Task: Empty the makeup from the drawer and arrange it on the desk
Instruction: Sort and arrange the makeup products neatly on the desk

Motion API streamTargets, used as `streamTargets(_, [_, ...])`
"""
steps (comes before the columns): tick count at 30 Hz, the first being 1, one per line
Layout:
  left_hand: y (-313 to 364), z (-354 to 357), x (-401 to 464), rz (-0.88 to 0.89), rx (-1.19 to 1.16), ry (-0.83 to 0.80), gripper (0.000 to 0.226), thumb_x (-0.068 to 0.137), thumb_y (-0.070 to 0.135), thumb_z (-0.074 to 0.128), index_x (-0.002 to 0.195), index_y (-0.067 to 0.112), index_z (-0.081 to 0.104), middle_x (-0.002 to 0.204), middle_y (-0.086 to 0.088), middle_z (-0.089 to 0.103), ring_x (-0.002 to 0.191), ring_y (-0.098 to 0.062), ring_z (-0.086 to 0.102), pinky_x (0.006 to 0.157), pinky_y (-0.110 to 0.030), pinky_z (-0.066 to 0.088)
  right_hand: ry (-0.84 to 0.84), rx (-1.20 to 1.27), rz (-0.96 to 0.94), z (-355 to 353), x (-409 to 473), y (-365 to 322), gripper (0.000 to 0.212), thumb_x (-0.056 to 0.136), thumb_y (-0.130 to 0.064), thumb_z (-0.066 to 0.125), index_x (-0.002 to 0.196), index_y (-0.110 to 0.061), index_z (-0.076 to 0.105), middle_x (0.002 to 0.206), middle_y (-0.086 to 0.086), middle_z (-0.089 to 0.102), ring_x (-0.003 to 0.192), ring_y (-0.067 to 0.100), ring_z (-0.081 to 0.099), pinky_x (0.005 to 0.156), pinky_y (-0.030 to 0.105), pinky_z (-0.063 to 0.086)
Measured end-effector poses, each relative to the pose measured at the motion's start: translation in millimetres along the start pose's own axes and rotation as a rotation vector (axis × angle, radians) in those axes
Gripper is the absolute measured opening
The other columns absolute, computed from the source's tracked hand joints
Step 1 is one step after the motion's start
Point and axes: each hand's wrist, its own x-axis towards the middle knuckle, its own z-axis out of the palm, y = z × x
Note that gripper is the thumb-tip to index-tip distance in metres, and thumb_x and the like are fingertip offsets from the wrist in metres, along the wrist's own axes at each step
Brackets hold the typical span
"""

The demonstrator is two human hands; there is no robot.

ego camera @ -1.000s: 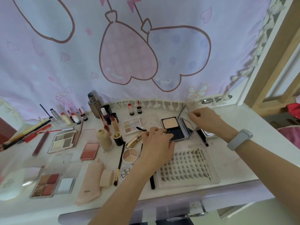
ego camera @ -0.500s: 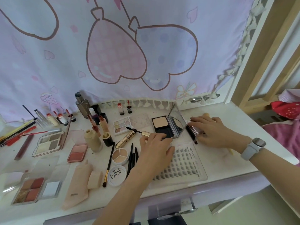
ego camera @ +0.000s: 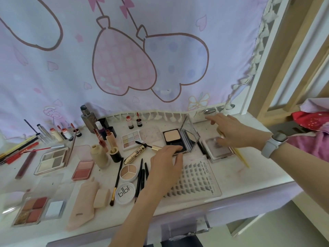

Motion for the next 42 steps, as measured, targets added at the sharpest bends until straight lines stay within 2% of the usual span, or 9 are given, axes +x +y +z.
streamTargets(8, [8.6,9.5,-7.3,0.021,0.137,-0.025,0.033,0.096,0.027,0.042,0.128,0.025,0.049,0.13,0.01,0.047,0.123,-0.008,0.039,0.105,-0.029,0.024,-0.262,-0.135,-0.04,10.5,-22.0,-17.0,0.071,0.093,-0.043,0.041,0.149,-0.019,0.004,0.157,-0.007,0.004,0.143,0.007,-0.01,0.115,0.041,-0.011])
streamTargets(17, [10.8,11.5,-14.7,0.134,0.308,-0.041,0.037,0.097,0.028,0.04,0.134,0.025,0.045,0.138,0.012,0.041,0.131,-0.007,0.03,0.109,-0.027,0.013,-0.247,-0.209,-0.042,20.1,-59.6,-15.4,0.081,0.084,-0.058,0.05,0.148,-0.025,0.011,0.154,-0.005,0.017,0.143,0.007,0.004,0.116,0.039,-0.009])
streamTargets(19, [14.0,13.2,-16.1,0.111,0.153,-0.033,0.033,0.096,0.024,0.044,0.128,0.022,0.052,0.131,0.01,0.048,0.124,-0.008,0.04,0.107,-0.025,0.026,-0.149,-0.167,-0.011,18.7,-60.4,-17.9,0.082,0.083,-0.056,0.053,0.147,-0.022,0.016,0.148,-0.002,0.026,0.139,0.013,0.019,0.116,0.034,0.001])
streamTargets(22, [24.3,9.7,-20.5,-0.12,-0.287,-0.045,0.024,0.096,0.021,0.045,0.116,0.021,0.058,0.114,0.009,0.059,0.098,-0.001,0.056,0.079,-0.01,0.044,0.142,0.107,0.098,13.5,-67.6,-26.4,0.089,0.077,-0.048,0.066,0.146,-0.017,0.02,0.139,-0.001,0.034,0.123,0.016,0.039,0.106,0.023,0.026])
streamTargets(26, [37.2,5.2,-27.9,-0.384,-0.934,-0.252,0.025,0.096,0.026,0.045,0.109,0.013,0.062,0.099,-0.001,0.069,0.094,-0.017,0.066,0.086,-0.03,0.052,0.346,0.37,0.062,10.9,-77.1,-64.8,0.098,0.066,-0.042,0.078,0.145,-0.018,0.024,0.134,-0.006,0.033,0.121,0.009,0.035,0.106,0.024,0.028])
streamTargets(31, [38.5,0.7,-41.1,-0.221,-0.931,-0.212,0.026,0.098,0.02,0.04,0.103,0.008,0.063,0.094,-0.01,0.07,0.082,-0.019,0.068,0.08,-0.033,0.056,0.306,0.455,-0.014,18.1,-78.7,-98.8,0.097,0.062,-0.051,0.071,0.143,-0.025,0.024,0.122,-0.014,0.027,0.122,0.006,0.029,0.111,0.029,0.022])
streamTargets(34, [33.7,-4.0,-44.0,-0.226,-0.844,-0.109,0.028,0.1,0.013,0.034,0.108,0.009,0.061,0.101,-0.014,0.068,0.086,-0.02,0.069,0.075,-0.027,0.057,0.266,0.613,-0.052,10.9,-78.4,-100.4,0.059,0.08,-0.041,0.061,0.134,-0.036,0.037,0.115,-0.018,0.038,0.109,-0.011,0.039,0.107,0.03,0.028])
streamTargets(37, [30.1,-10.2,-45.3,-0.247,-0.894,-0.033,0.029,0.1,0.012,0.033,0.109,0.012,0.061,0.104,-0.012,0.067,0.092,-0.02,0.068,0.077,-0.028,0.057,0.284,0.57,0.01,-1.9,-75.0,-98.2,0.03,0.092,-0.024,0.051,0.121,-0.03,0.057,0.106,-0.015,0.059,0.1,0.005,0.055,0.106,0.042,0.03])
streamTargets(42, [36.7,-13.3,-37.6,-0.385,-1.222,0.022,0.024,0.097,0.02,0.043,0.108,0.008,0.061,0.102,-0.013,0.069,0.092,-0.024,0.068,0.081,-0.033,0.056,0.383,0.695,0.018,-7.0,-73.9,-109.0,0.025,0.089,-0.007,0.054,0.104,-0.026,0.059,0.091,-0.018,0.061,0.084,0.006,0.055,0.085,0.035,0.044])
